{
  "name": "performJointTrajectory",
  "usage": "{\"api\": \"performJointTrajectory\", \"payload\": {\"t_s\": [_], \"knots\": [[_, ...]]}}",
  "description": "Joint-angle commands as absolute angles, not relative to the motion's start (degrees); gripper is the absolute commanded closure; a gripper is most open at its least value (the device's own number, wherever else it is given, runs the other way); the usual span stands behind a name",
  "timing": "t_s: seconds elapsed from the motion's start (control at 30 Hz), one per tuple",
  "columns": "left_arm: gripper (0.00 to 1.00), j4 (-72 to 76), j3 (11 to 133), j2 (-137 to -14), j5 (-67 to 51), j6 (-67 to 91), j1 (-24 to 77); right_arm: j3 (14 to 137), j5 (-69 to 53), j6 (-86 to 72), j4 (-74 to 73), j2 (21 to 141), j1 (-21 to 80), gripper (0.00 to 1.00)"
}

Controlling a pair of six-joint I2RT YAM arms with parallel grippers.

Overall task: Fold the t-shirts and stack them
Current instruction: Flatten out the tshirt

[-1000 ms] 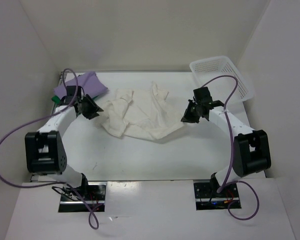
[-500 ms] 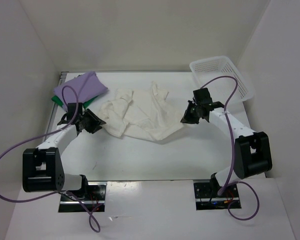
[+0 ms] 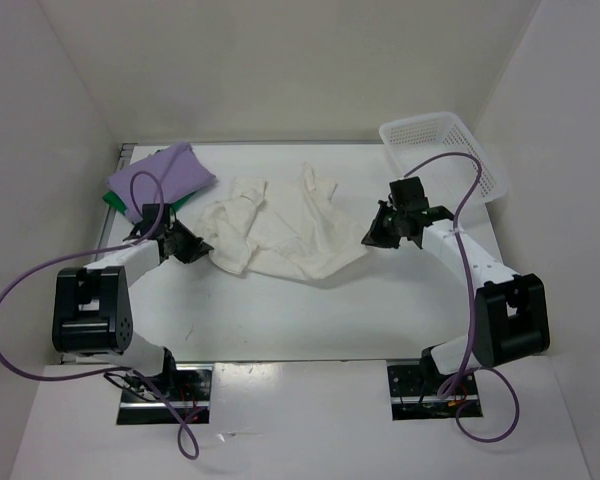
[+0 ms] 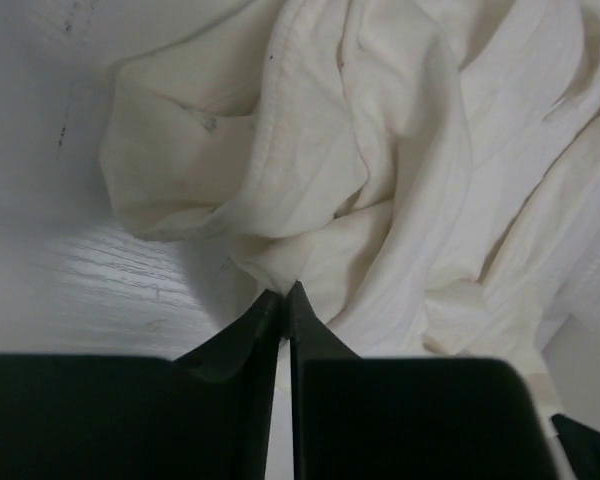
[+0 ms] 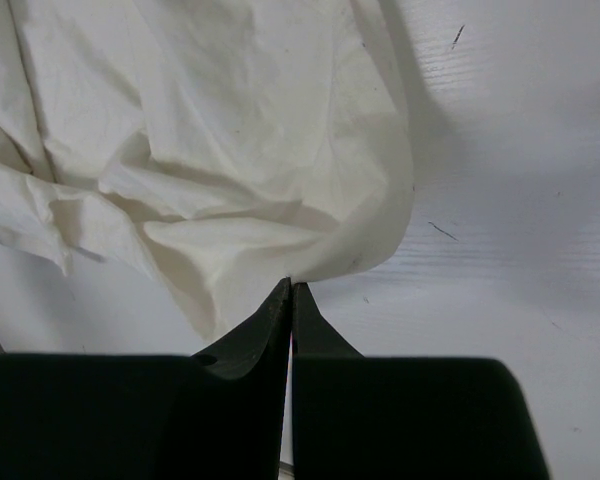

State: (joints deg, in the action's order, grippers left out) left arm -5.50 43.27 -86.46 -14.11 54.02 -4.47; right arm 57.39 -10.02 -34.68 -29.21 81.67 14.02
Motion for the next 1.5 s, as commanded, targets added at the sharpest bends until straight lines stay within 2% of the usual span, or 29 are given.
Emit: {"api": "performJointTrajectory", "payload": {"t_s": [0.0, 0.07, 0.13, 0.27, 0.4, 0.47, 0.5, 0.53, 0.57, 0.6, 0.63, 0.7, 0.77, 0.83, 0.97, 1.03, 1.07, 1.17, 1.3, 1.33, 1.43, 1.47], "knots": [[0.90, -4.20, 46.31, -86.05, -16.25, 54.67, -4.39, 56.34, -10.46, -34.72, -27.77, 79.45, 14.50, 0.98], [1.00, -11.63, 47.63, -80.99, -15.56, 53.88, -4.39, 56.34, -9.93, -34.72, -27.77, 79.45, 14.50, 0.98], [1.00, -18.60, 50.70, -76.23, -12.58, 51.17, -4.39, 55.81, -9.93, -34.72, -27.77, 79.45, 14.50, 0.98], [1.00, -45.88, 57.03, -69.96, -6.52, 47.37, -1.77, 55.81, -9.93, -34.72, -27.77, 80.86, 14.50, 0.98], [0.99, -55.53, 49.94, -63.21, -5.54, 49.75, 2.02, 55.28, -9.93, -34.19, -27.77, 81.39, 15.02, 0.98], [0.88, -59.91, 50.18, -59.18, -2.57, 50.88, 4.46, 54.76, -10.55, -34.19, -27.77, 81.39, 15.03, 0.98], [0.66, -61.77, 52.10, -58.19, -0.46, 50.89, 4.48, 54.76, -10.55, -33.67, -28.47, 80.86, 15.03, 0.98], [0.53, -63.61, 56.82, -57.57, 2.08, 50.02, 4.48, 54.76, -10.55, -33.66, -28.48, 80.86, 15.03, 0.98], [0.43, -66.68, 59.30, -57.57, 6.29, 50.01, 4.48, 54.76, -10.55, -33.14, -29.26, 80.86, 15.03, 0.98], [0.38, -67.58, 61.68, -57.57, 7.89, 49.49, 5.00, 54.76, -10.55, -33.13, -30.05, 80.16, 15.64, 0.98], [0.35, -67.59, 63.70, -57.05, 8.69, 49.48, 5.01, 54.23, -10.55, -33.13, -30.06, 79.37, 15.64, 0.98], [0.35, -63.30, 65.57, -57.04, 7.31, 49.48, 5.01, 54.23, -10.55, -33.13, -31.37, 78.58, 15.64, 0.98], [0.39, -54.21, 63.47, -59.57, 4.15, 48.35, 5.01, 54.23, -10.02, -32.61, -31.90, 77.96, 15.64, 0.98], [0.39, -46.71, 58.38, -62.65, -0.95, 47.82, 5.01, 54.23, -10.02, -32.61, -32.43, 77.35, 15.64, 0.98], [0.33, -31.68, 59.49, -78.16, 2.19, 43.88, 4.49, 54.23, -8.62, -32.61, -34.53, 76.12, 15.64, 0.98], [0.33, -30.85, 63.78, -85.04, 1.15, 41.67, 3.34, 54.23, -7.65, -32.61, -35.24, 75.32, 15.64, 0.98], [0.29, -29.98, 68.77, -91.17, 1.14, 38.96, 3.34, 54.75, -6.95, -32.61, -35.77, 74.63, 15.64, 0.98], [0.29, -29.97, 74.69, -101.55, 4.02, 35.70, 2.81, 54.76, -6.94, -33.13, -36.30, 74.00, 15.64, 0.98], [0.34, -29.97, 80.41, -112.48, 4.75, 33.23, 2.81, 54.15, -6.94, -34.71, -35.78, 72.78, 15.64, 0.98], [0.51, -29.97, 81.20, -114.07, 3.79, 32.35, 2.81, 53.27, -7.73, -35.24, -35.77, 72.16, 15.64, 0.98], [0.79, -27.60, 81.83, -118.03, 2.11, 32.34, 2.81, 51.94, -8.26, -37.44, -34.37, 71.54, 15.64, 0.98], [0.92, -26.38, 82.44, -119.60, 1.50, 32.34, 2.81, 51.07, -8.26, -37.96, -33.58, 70.93, 15.64, 0.98]]}}
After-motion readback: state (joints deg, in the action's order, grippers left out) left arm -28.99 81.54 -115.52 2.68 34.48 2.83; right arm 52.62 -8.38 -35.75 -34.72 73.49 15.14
